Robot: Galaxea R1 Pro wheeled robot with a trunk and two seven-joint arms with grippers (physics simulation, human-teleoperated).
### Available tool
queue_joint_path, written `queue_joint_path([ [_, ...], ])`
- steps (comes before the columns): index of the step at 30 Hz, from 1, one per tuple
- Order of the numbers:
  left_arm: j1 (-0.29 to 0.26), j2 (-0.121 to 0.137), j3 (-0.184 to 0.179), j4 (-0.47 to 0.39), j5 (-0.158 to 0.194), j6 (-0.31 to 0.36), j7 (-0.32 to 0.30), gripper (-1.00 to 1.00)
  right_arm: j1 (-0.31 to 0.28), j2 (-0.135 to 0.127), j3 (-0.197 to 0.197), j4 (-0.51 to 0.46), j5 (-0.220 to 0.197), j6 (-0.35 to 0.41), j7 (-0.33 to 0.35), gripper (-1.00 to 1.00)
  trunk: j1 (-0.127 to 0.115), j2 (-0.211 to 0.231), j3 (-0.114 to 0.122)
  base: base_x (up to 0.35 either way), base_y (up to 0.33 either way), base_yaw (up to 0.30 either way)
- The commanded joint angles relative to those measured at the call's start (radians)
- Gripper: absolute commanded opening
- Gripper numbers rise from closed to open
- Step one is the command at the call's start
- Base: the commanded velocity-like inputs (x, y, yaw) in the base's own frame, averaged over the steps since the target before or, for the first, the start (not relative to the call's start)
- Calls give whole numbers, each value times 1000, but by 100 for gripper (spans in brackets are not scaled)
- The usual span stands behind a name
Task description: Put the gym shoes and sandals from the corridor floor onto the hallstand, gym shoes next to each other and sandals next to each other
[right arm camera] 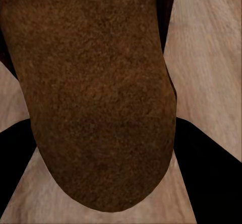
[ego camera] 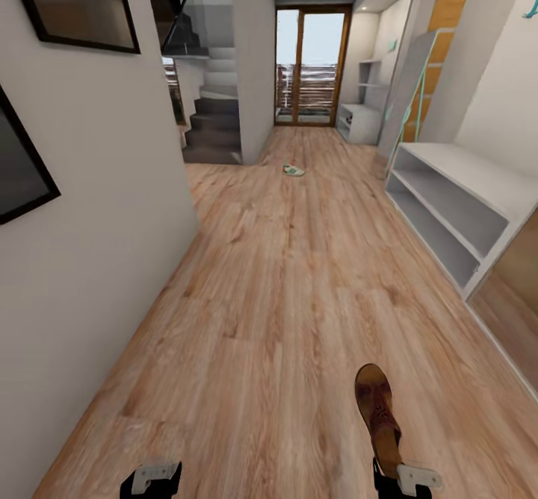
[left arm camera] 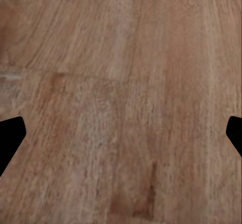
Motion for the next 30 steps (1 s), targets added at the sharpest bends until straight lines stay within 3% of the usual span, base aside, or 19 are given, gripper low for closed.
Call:
queue_joint_path([
  [1, -1, 0, 8, 1, 1, -2, -9, 100, 0, 0, -3, 1, 11, -2, -7, -100, 0, 0, 0, 339, 0, 246],
  [7, -1, 0, 8, 1, 1, -4, -9, 100, 0, 0, -3, 1, 11, -2, -6, -100, 0, 0, 6, 339, 0, 200],
  [17, -1, 1, 8, 1, 1, -4, -9, 100, 0, -1, -3, 2, 11, -2, -5, -100, 0, 0, 21, 339, 0, 21],
  [30, -1, 1, 8, 1, 1, -3, -9, 100, 0, -1, -3, 2, 11, -2, -5, -100, 0, 0, 39, 339, 0, -178],
])
